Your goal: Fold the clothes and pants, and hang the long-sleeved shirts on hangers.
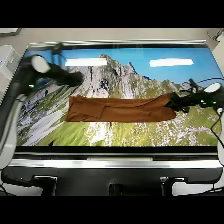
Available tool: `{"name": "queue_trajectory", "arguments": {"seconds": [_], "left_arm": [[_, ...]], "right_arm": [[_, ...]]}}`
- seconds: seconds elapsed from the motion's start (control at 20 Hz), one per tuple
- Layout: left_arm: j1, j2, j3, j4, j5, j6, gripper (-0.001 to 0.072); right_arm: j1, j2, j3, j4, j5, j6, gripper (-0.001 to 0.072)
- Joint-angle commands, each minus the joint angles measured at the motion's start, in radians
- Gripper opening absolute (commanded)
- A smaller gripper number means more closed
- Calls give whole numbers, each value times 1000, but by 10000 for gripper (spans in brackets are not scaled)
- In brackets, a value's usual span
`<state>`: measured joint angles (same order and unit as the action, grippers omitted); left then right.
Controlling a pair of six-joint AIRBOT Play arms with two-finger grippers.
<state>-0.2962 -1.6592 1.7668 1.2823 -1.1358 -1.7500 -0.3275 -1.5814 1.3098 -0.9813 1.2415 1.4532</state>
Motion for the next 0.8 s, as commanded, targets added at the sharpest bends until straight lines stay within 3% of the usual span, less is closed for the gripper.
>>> {"name": "queue_trajectory", "arguments": {"seconds": [0.0, 0.3, 0.5, 0.75], "left_arm": [[-167, -83, 0, -73, 179, -135, 16], [-404, -238, 1, -230, 378, -275, 16], [-492, -332, 5, -286, 517, -438, 15], [-518, -464, 125, -409, 531, -461, 15]], "right_arm": [[-66, 56, 1, -23, 16, 26, 29], [-117, 107, 1, -29, 40, 20, 29], [-117, 126, 1, 5, 43, 20, 30], [-117, 171, 1, 28, 43, 20, 30]]}}
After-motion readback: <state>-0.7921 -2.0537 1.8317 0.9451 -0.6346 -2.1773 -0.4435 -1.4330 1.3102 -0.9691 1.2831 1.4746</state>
